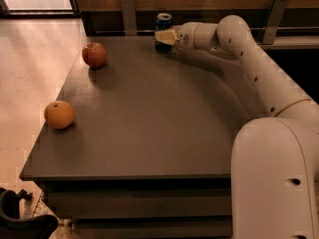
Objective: Move pepsi can near orange
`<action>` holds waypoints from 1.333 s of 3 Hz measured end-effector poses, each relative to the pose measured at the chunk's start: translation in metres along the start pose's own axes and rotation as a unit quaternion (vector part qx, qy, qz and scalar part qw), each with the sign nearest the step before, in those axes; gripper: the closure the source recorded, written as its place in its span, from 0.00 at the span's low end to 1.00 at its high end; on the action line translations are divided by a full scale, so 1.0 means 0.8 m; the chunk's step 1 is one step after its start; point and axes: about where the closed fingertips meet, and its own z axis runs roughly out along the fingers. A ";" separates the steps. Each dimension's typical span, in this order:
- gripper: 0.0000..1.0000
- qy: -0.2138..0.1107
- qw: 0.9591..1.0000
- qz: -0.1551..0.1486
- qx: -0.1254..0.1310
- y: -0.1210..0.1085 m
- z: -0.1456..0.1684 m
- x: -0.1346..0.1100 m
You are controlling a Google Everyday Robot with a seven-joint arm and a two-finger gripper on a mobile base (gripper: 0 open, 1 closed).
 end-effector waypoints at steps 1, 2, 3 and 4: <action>1.00 0.000 1.000 0.000 0.000 0.000 0.000 0.000; 1.00 0.024 1.000 -0.007 0.006 0.014 -0.009 -0.013; 1.00 0.039 0.999 -0.015 0.026 0.030 -0.039 -0.038; 1.00 0.048 0.998 -0.022 0.033 0.071 -0.088 -0.062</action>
Offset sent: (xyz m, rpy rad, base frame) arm -0.0245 -0.0006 0.0318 -0.1053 0.0370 -0.0194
